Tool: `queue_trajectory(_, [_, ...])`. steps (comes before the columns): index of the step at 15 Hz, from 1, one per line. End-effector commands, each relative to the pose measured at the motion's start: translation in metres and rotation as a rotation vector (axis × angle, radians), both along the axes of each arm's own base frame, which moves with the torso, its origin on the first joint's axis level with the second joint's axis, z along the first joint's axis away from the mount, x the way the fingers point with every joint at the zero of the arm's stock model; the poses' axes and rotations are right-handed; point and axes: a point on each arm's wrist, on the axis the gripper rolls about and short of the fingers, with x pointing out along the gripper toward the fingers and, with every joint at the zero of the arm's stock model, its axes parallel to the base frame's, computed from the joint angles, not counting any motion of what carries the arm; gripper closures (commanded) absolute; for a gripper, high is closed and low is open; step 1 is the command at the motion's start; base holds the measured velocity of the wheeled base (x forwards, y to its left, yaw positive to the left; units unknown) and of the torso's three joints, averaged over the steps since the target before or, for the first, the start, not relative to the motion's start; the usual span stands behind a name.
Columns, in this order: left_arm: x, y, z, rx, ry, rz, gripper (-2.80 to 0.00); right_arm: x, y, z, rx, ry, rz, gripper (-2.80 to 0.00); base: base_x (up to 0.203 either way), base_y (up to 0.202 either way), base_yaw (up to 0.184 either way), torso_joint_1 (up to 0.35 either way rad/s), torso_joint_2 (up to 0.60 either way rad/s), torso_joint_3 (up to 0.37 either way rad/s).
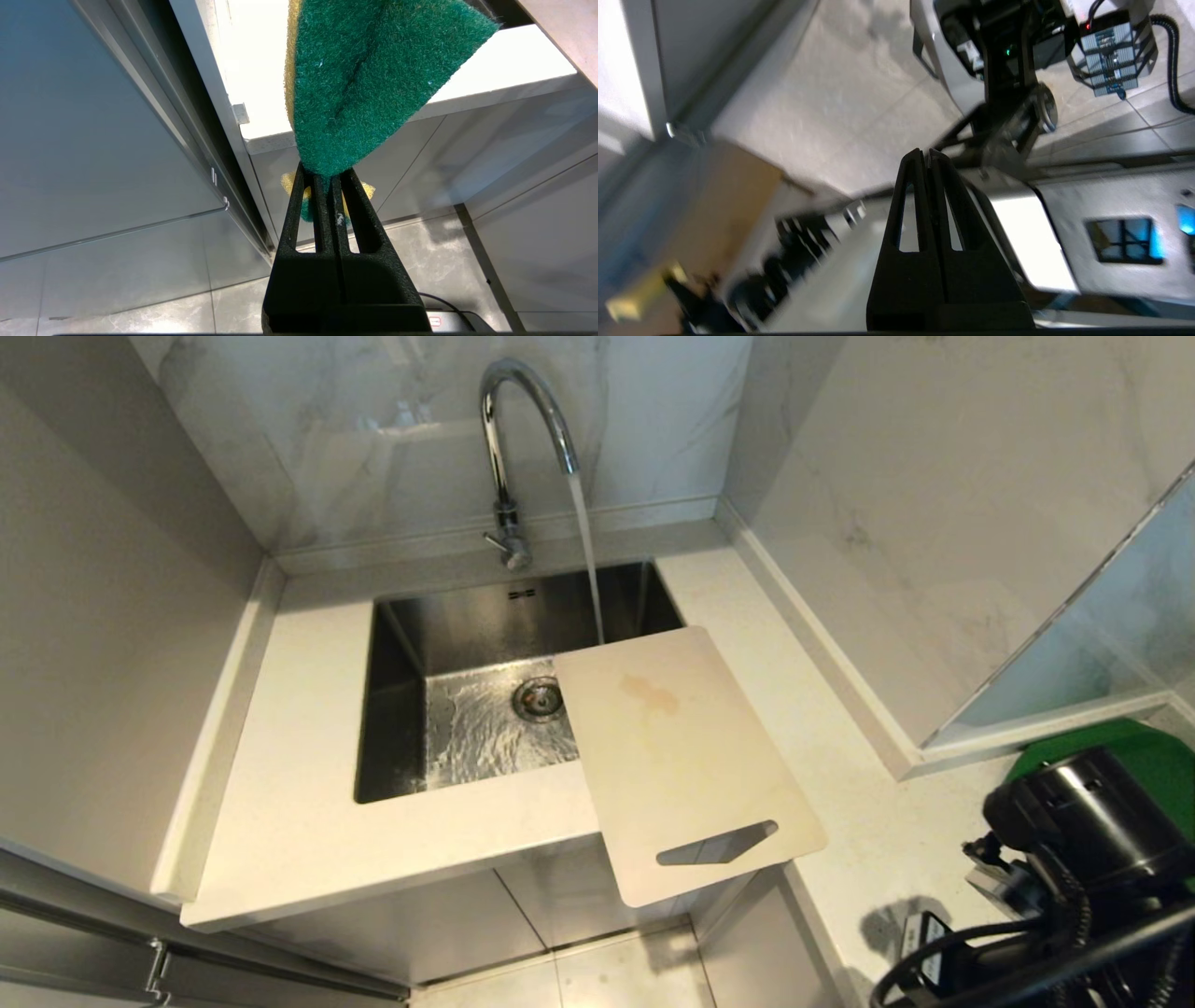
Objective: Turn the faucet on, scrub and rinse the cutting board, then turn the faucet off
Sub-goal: Pick up the cutting board
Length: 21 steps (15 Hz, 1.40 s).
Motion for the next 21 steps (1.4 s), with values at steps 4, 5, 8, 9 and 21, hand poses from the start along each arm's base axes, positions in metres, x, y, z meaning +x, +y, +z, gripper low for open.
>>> queue_trajectory(4, [0.0, 0.0, 0.0, 0.0, 0.002, 0.001, 0.0, 0.036, 0.014, -0.024, -0.06, 0.054, -0.121, -2.8, 0.0, 0.0, 0.0, 0.0, 0.0, 0.0])
queue_trajectory(5, [0.0, 0.0, 0.0, 0.0, 0.002, -0.001, 0.0, 0.044, 0.016, -0.031, -0.071, 0.065, -0.137, -2.8, 0.0, 0.0, 0.0, 0.0, 0.0, 0.0])
queue_trajectory(8, [0.0, 0.0, 0.0, 0.0, 0.002, 0.001, 0.0, 0.062, 0.022, -0.048, -0.102, 0.066, -0.167, -2.8, 0.0, 0.0, 0.0, 0.0, 0.0, 0.0])
queue_trajectory(9, [0.0, 0.0, 0.0, 0.0, 0.002, -0.001, 0.0, 0.065, 0.023, -0.053, -0.111, 0.08, -0.164, -2.8, 0.0, 0.0, 0.0, 0.0, 0.0, 0.0])
queue_trajectory(21, [0.0, 0.0, 0.0, 0.0, 0.001, 0.0, 0.0, 0.118, 0.048, -0.075, -0.109, 0.042, -0.147, -2.8, 0.0, 0.0, 0.0, 0.0, 0.0, 0.0])
